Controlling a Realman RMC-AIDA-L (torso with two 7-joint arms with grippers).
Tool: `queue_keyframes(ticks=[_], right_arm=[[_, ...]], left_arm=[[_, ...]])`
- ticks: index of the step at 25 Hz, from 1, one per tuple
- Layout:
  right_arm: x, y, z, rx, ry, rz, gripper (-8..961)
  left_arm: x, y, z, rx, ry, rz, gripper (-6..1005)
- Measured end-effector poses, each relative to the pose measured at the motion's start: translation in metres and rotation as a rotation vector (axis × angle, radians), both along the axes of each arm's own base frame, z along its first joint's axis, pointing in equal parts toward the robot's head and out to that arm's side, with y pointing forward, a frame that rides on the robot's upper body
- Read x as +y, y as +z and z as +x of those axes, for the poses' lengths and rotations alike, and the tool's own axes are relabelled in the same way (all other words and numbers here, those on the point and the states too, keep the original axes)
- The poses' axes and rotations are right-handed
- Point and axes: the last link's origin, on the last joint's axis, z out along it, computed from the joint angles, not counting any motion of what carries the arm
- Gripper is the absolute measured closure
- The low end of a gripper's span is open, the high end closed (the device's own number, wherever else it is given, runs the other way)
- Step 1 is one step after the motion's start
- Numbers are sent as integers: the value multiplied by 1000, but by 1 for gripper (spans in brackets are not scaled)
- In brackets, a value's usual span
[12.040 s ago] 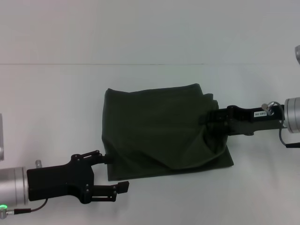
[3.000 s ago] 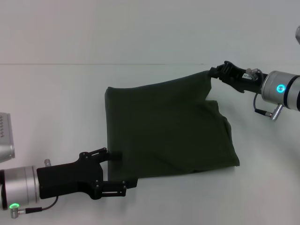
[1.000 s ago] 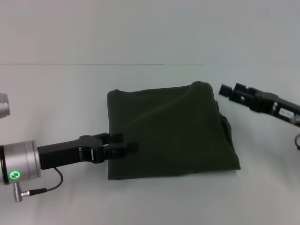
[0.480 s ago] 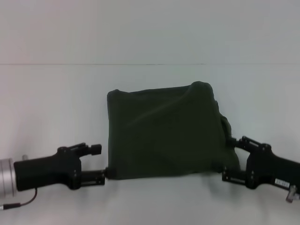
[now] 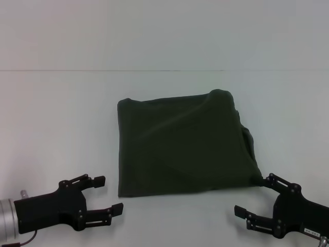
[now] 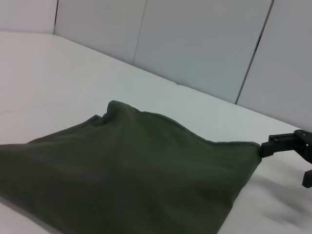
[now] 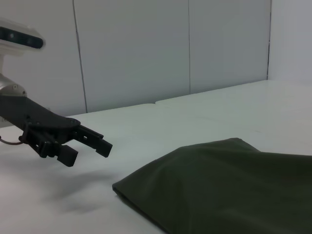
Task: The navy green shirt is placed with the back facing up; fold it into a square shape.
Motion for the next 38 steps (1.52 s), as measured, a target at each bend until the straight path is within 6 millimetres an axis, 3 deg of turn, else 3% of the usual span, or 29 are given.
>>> queue_keyframes(ticks=[38], right_arm=[[5, 1, -2, -12, 25, 26, 46]], left_arm=[[-2, 2, 3, -24, -16, 8, 82]])
